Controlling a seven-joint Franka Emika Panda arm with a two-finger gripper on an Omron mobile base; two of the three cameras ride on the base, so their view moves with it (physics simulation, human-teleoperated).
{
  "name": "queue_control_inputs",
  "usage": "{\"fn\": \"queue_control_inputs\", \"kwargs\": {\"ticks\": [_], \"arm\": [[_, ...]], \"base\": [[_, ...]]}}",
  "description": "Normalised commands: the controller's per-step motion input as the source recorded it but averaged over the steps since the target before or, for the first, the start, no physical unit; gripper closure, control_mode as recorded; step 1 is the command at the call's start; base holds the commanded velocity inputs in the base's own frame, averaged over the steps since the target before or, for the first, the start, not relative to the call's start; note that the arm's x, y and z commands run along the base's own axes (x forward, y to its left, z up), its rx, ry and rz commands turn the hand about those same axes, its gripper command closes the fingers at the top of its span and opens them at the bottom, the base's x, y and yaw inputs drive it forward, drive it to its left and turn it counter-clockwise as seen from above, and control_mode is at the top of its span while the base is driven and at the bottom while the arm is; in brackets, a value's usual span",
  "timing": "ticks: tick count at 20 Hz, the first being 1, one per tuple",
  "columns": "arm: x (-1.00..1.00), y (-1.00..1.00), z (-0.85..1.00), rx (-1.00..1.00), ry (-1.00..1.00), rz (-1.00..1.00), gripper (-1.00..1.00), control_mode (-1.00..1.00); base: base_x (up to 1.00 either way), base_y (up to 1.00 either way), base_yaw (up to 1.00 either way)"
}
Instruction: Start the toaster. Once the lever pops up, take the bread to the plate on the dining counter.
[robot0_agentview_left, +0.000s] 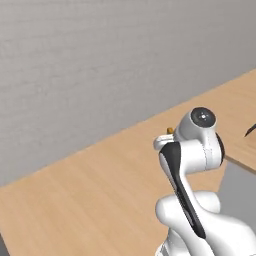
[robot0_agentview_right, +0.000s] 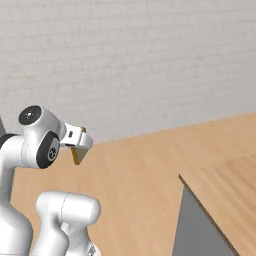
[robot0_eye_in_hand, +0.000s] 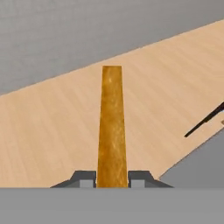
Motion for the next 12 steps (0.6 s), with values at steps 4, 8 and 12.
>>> {"fn": "queue_control_inputs", "kwargs": {"ticks": [4, 8, 12], "arm": [[0.00, 0.00, 0.00, 0.00, 0.00, 0.00, 1.00, 1.00], [0.00, 0.00, 0.00, 0.00, 0.00, 0.00, 1.00, 1.00], [0.00, 0.00, 0.00, 0.00, 0.00, 0.00, 1.00, 1.00]], "base": [[1.00, 0.22, -0.61], [0.86, 0.38, -0.74], [0.69, 0.48, -0.76]]}}
